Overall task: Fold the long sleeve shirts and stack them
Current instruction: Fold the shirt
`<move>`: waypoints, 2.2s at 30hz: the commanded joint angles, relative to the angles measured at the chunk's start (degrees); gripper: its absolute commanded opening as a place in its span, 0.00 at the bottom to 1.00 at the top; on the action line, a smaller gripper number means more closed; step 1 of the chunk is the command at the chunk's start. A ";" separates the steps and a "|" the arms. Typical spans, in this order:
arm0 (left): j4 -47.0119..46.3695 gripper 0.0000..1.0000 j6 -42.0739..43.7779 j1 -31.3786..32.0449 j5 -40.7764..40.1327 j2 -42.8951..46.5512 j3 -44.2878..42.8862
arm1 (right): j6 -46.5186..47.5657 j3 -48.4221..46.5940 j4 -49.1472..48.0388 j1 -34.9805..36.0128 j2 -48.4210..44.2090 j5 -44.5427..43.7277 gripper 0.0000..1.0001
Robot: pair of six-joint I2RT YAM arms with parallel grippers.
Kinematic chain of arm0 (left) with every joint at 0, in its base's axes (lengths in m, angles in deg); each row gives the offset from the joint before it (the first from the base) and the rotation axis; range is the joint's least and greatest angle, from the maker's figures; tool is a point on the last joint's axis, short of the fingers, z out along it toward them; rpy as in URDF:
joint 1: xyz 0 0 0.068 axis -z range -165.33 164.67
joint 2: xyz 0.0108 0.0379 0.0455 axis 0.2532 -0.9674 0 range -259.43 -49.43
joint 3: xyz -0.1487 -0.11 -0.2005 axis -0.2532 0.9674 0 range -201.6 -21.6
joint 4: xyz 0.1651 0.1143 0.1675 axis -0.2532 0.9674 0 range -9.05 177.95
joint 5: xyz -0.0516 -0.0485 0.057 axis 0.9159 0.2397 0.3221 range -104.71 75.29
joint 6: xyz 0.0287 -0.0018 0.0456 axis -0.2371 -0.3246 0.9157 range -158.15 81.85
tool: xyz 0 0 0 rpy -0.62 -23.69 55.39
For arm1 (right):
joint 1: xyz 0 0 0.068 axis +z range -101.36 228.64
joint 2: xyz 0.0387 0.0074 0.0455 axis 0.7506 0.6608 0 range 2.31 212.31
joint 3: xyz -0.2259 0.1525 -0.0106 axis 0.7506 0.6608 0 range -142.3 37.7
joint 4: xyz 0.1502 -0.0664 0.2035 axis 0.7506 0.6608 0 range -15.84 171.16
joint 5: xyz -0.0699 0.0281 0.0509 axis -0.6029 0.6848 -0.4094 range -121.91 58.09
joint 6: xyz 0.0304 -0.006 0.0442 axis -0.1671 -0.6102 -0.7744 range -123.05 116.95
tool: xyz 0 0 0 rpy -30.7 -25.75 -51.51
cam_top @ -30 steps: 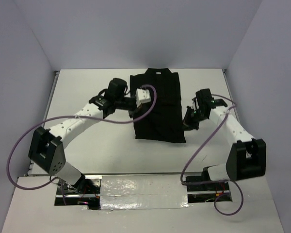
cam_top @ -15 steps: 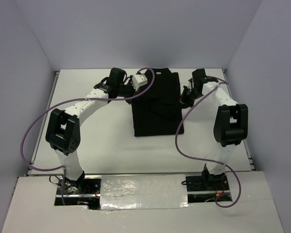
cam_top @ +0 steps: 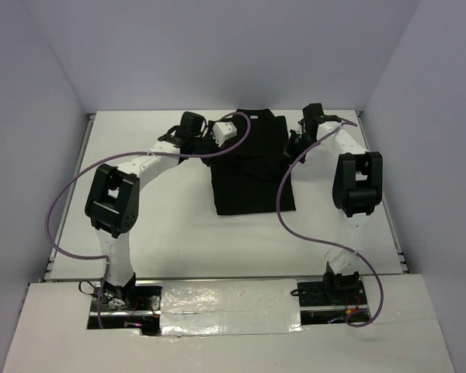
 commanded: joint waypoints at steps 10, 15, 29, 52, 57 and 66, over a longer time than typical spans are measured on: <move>-5.40 0.27 0.25 -0.75 -9.00 -9.57 -7.31 | -1.06 -14.85 1.92 -3.42 10.36 -9.21 0.26; 0.31 0.36 -6.44 -1.71 -16.48 -12.49 -17.32 | 4.12 -22.78 3.87 -5.70 8.19 -15.62 0.37; 5.67 0.47 -9.52 -2.77 -14.64 -5.02 -11.72 | 6.33 22.39 -16.61 10.35 -19.16 -6.05 0.00; 8.32 0.47 -22.97 1.54 -8.14 -1.50 3.31 | 4.57 -1.94 -9.14 15.92 3.25 -27.93 0.00; 8.93 0.47 -21.91 1.54 -9.37 -1.50 3.57 | 6.50 -11.87 -7.65 15.57 7.29 -34.44 0.00; 10.42 0.47 -17.44 1.45 -10.60 -0.89 1.91 | 9.40 -40.49 -0.44 11.79 20.30 -36.39 0.00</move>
